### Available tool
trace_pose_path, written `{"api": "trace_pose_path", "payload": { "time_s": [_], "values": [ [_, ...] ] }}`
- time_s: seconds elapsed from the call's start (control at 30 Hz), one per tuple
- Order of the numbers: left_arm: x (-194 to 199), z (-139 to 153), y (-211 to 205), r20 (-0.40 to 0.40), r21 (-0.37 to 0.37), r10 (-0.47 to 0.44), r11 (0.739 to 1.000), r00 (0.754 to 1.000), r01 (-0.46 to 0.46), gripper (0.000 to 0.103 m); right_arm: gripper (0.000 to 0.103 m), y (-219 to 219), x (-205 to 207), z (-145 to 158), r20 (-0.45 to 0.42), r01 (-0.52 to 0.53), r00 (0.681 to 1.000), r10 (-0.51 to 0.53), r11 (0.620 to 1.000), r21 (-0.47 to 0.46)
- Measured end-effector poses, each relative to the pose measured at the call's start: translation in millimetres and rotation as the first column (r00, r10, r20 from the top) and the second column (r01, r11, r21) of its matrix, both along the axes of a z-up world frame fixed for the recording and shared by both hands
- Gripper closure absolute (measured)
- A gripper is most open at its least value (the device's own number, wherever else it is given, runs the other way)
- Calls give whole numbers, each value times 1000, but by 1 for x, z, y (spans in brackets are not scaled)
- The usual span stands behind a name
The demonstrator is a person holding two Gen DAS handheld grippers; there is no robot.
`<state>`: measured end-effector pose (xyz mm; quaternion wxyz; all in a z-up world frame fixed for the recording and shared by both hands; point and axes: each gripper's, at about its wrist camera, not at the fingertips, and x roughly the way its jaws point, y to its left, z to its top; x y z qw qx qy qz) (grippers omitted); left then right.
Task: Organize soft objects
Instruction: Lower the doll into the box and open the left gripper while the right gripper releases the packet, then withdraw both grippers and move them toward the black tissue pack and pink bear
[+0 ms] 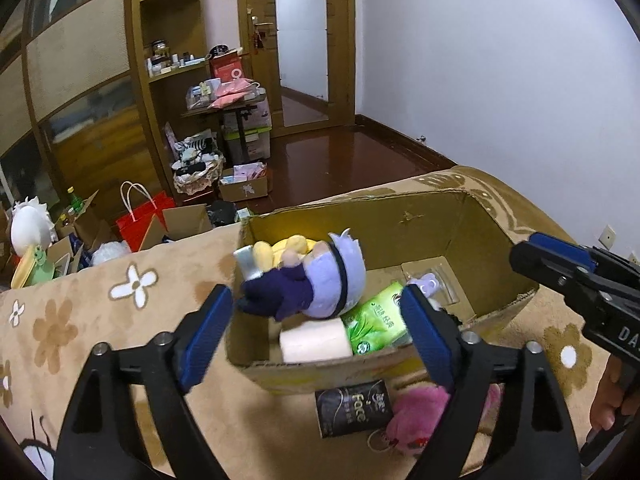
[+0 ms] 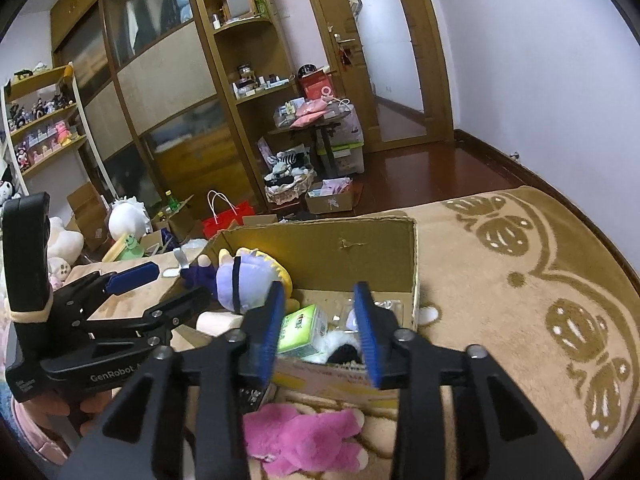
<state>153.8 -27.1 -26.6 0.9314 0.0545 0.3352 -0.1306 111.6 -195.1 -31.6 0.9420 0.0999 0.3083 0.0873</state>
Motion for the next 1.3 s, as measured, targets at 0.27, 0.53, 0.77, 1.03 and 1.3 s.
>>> {"api": "trace_pose_path", "payload": {
  "time_s": [0.27, 0.53, 0.77, 1.03, 1.3],
  "values": [
    [-21, 8, 12, -42, -5, 1, 1000, 999, -1, 4, 4, -1, -26, 9, -3, 12, 1000, -12, 1000, 19],
    [-41, 14, 22, -67, 10, 8, 1000, 998, -7, 4, 0, 11, -48, 10, -41, -10, 999, 9, 1000, -13],
    [-45, 10, 31, -113, 16, 19, 1000, 993, -18, 4, 0, 24, -58, 2, -84, -39, 996, 36, 998, -44],
    [-35, -7, 30, -175, -38, -19, 999, 984, 13, 4, 0, 34, -54, -14, -141, -67, 988, 57, 996, -65],
    [-10, -35, 27, -300, -105, -24, 994, 954, -8, 4, 0, 40, -42, -36, -190, -85, 979, 69, 994, -75]
  ]
}}
